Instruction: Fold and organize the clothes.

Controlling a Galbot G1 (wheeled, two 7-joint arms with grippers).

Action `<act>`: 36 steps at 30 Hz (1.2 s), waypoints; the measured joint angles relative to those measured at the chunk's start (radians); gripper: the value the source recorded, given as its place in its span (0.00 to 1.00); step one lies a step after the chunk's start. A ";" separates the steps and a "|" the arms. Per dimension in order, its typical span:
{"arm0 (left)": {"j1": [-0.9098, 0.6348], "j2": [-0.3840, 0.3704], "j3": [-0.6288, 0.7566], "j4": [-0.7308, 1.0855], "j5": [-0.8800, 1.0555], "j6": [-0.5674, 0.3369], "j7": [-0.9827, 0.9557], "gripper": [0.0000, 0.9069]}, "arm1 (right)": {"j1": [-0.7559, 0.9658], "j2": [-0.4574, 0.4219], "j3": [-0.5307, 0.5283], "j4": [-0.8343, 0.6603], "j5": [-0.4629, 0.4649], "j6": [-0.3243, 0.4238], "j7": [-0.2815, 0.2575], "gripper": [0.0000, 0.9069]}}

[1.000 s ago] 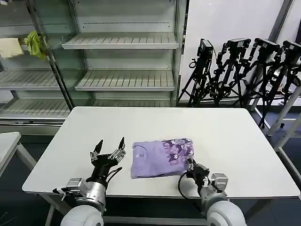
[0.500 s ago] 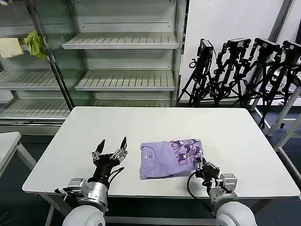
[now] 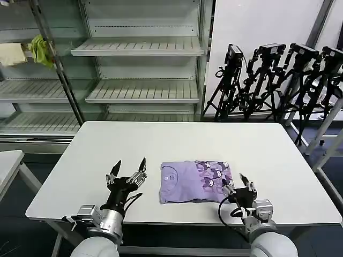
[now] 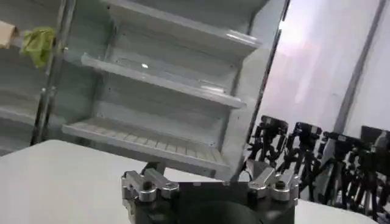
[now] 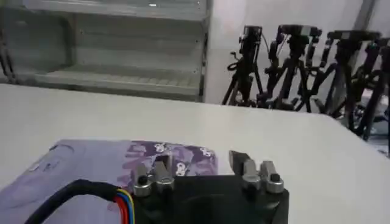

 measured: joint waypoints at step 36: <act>0.040 0.165 -0.030 -0.115 -0.056 0.136 0.055 1.00 | -0.189 -0.193 0.294 0.265 -0.028 0.024 -0.027 1.00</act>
